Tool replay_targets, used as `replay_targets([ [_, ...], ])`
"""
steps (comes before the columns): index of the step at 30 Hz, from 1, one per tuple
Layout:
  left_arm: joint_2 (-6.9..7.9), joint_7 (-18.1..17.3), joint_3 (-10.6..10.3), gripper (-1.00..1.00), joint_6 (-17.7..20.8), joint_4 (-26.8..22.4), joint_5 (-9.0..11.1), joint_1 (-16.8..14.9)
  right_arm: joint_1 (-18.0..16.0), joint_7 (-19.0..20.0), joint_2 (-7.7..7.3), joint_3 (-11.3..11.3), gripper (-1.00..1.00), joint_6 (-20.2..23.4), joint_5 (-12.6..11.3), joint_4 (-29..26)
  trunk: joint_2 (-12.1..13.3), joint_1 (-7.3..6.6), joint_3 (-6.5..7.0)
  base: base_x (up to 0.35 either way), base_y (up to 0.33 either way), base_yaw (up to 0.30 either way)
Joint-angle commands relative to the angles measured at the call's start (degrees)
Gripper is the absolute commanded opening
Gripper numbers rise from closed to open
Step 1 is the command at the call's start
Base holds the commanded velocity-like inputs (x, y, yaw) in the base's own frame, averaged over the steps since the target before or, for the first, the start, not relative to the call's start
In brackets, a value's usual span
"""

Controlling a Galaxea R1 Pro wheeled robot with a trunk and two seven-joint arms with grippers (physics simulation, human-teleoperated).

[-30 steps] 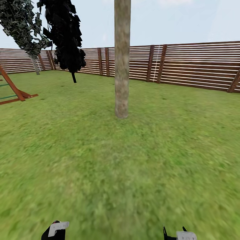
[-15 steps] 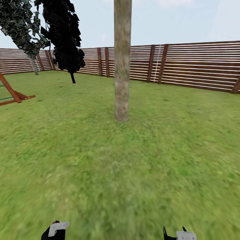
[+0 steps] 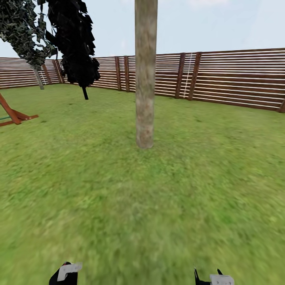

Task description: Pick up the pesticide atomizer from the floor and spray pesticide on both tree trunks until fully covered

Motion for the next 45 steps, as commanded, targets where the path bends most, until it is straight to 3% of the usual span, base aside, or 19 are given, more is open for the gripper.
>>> replay_targets([
  [1,0.01,0.0,0.0,-1.0,0.0,0.0,0.0,0.0,0.0,0.0,0.0,0.0,1.0,0.0,0.0,0.0,0.0,0.0,0.0,0.34,0.0,0.0],
  [45,0.01,0.0,0.0,-1.0,0.0,0.0,0.0,0.0,0.0,0.1,0.18,0.1,1.0,0.0,0.0,0.0,0.0,0.0,0.0,0.34,0.0,0.0],
])
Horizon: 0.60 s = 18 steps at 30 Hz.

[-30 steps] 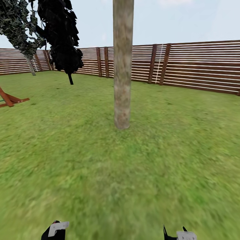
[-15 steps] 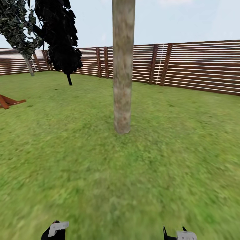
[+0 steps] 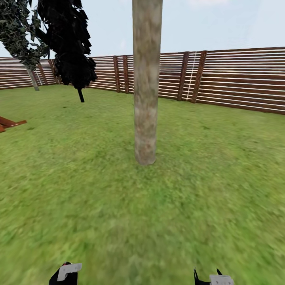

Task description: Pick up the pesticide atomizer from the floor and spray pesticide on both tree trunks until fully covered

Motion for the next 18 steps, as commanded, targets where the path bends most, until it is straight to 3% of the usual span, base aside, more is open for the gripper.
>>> replay_targets([
  [1,-0.01,0.0,0.0,-1.0,0.0,0.0,0.0,0.0,0.0,0.0,0.0,0.0,1.0,0.0,0.0,0.0,0.0,0.0,0.0,0.339,0.0,0.0],
  [18,-0.01,0.0,0.0,-1.0,0.0,0.0,0.0,0.0,0.0,0.0,0.0,0.0,1.0,0.0,0.0,0.1,0.0,0.0,0.0,0.34,0.0,0.0],
])
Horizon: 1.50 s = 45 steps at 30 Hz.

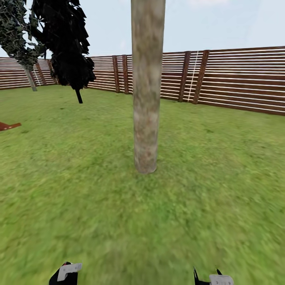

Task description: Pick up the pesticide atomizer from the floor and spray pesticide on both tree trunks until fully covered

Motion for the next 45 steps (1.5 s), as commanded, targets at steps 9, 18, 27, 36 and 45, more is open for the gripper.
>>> replay_targets([
  [9,0.0,0.0,0.0,-1.0,0.0,0.0,0.0,0.0,0.0,0.0,0.09,0.0,1.0,0.0,-0.1,0.0,0.0,0.0,0.0,0.158,0.0,0.0],
  [18,0.0,0.0,0.0,-1.0,0.0,0.0,0.0,0.0,0.0,0.0,0.09,-0.1,1.0,0.0,-0.1,0.0,0.0,0.0,0.03,0.308,0.0,-0.083],
  [27,-0.04,-0.1,-0.1,-1.0,0.1,0.0,0.1,0.0,0.0,-0.1,0.15,0.0,1.0,0.0,-0.1,0.0,0.0,0.0,0.13,0.338,0.0,-0.152],
  [36,0.5,-0.3,-0.1,-1.0,0.1,-0.9,-0.3,-0.5,0.0,0.1,0.18,-0.1,1.0,0.2,0.0,-7.8,0.0,0.0,0.13,0.331,0.0,-0.001],
  [45,0.63,-20.8,-0.6,-1.0,4.4,-1.1,-23.1,-5.7,-6.4,31.1,2.2,7.7,1.0,22.4,10.0,-24.5,0.0,0.0,0.13,0.029,0.0,0.0],
])
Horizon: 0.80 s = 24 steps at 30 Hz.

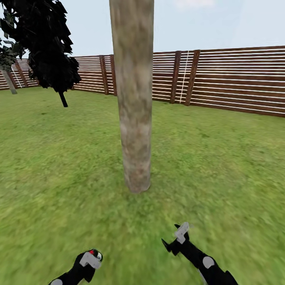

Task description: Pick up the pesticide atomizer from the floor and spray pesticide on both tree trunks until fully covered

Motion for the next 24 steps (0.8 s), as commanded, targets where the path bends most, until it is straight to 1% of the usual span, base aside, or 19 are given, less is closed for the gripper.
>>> replay_targets([
  [1,0.15,-5.2,0.4,-1.0,1.9,0.0,-1.3,-1.2,-0.2,3.8,0.04,0.0,1.0,0.3,1.4,-0.3,0.0,0.0,-0.01,0.0,0.0,0.0],
  [2,0.25,-9.9,0.4,-1.0,3.3,0.0,-2.3,-2.2,-0.4,6.7,0.12,0.0,1.0,0.5,2.7,-0.3,0.0,0.0,-0.01,0.0,0.0,0.0],
  [3,0.6,-16.5,0.4,-1.0,4.2,0.0,-4.5,-3.9,-0.5,8.9,0.8,0.1,1.0,0.7,4.4,-0.4,0.0,0.0,-0.01,0.0,0.0,0.0],
  [4,0.8,-20.6,0.4,-1.0,4.5,0.0,-6.8,-5.2,-0.6,9.7,1.25,0.1,1.0,0.8,5.7,-0.4,0.0,0.0,-0.01,0.0,0.0,0.0],
  [5,0.87,-24.4,0.4,-1.0,5.1,0.0,-9.8,-6.2,-0.6,10.1,1.5,0.1,1.0,0.8,7.1,-0.4,0.0,0.0,-0.01,0.0,0.0,0.0],
  [6,0.91,-27.5,0.5,-1.0,6.5,0.0,-13.6,-7.4,-0.7,10.4,1.8,0.2,1.0,0.9,9.0,-0.5,0.0,0.0,-0.01,0.0,0.0,0.0],
  [7,0.9,-28.4,0.5,-1.0,7.9,0.0,-14.8,-7.7,-0.8,10.5,2.21,0.2,1.0,0.9,9.9,-0.5,0.0,0.0,-0.01,0.0,0.0,0.0],
  [8,0.73,-29.2,0.4,-1.0,10.6,-0.1,-16.6,-8.5,-2.2,13.9,2.85,0.2,1.0,1.0,12.5,-0.4,0.0,0.0,-0.01,0.0,0.0,0.0],
  [10,0.33,-29.3,0.4,-1.0,11.1,-0.1,-18.9,-8.9,-2.7,18.6,2.95,0.2,1.0,1.0,13.9,-0.5,0.0,0.0,-0.01,0.0,0.0,0.0],
  [11,0.06,-29.4,0.3,-1.0,11.9,-0.2,-21.0,-9.3,-3.2,20.2,3.08,0.2,1.0,1.0,14.4,-0.5,0.0,0.0,-0.01,0.0,0.0,0.0],
  [12,-0.33,-29.5,0.3,-1.0,15.1,-2.4,-24.3,-9.8,-4.4,21.5,3.74,0.2,1.0,1.0,14.7,-0.4,0.0,0.0,-0.01,0.0,0.0,0.0],
  [13,-0.38,-30.4,0.3,-1.0,16.1,-3.5,-24.9,-9.9,-4.7,22.5,3.88,0.4,-1.0,0.9,14.7,-0.4,0.0,0.0,-0.01,0.0,0.0,0.0],
  [14,-0.4,-31.7,0.3,-1.0,16.6,-4.3,-25.2,-9.9,-5.2,23.7,3.96,1.3,-1.0,1.0,14.8,-0.4,0.0,0.0,-0.01,0.0,0.0,0.0],
  [15,-0.45,-32.8,0.3,-1.0,17.0,-4.8,-25.4,-10.0,-6.0,24.4,4.0,2.8,-1.0,1.0,14.8,-0.4,0.0,0.0,-0.01,0.0,0.0,0.0],
  [17,-0.52,-33.5,0.3,-1.0,17.1,-5.7,-25.5,-10.0,-6.9,24.9,4.03,5.0,-1.0,1.5,14.8,-0.5,0.0,0.0,-0.01,0.0,0.0,0.0],
  [19,-0.57,-33.8,0.3,-1.0,17.2,-7.2,-25.9,-10.0,-7.8,25.1,4.03,6.8,-1.0,4.6,14.8,-0.5,0.0,0.0,-0.01,0.0,0.0,0.0],
  [20,-0.62,-33.9,0.3,-1.0,17.2,-7.9,-26.3,-10.0,-8.2,25.6,4.06,7.1,-1.0,5.7,14.8,-0.5,0.0,0.0,-0.01,0.0,0.0,0.0],
  [21,-1.04,-34.5,0.3,-1.0,17.2,-8.5,-26.7,-10.0,-8.5,26.7,4.1,7.3,-1.0,6.5,14.8,-0.6,0.0,0.0,-0.01,0.0,0.0,0.0],
  [24,-1.81,-35.2,0.3,-1.0,17.2,-9.0,-26.9,-10.0,-9.3,28.0,4.12,7.4,-1.0,7.0,14.7,-1.1,0.0,0.0,-0.01,0.0,0.0,0.0],
])
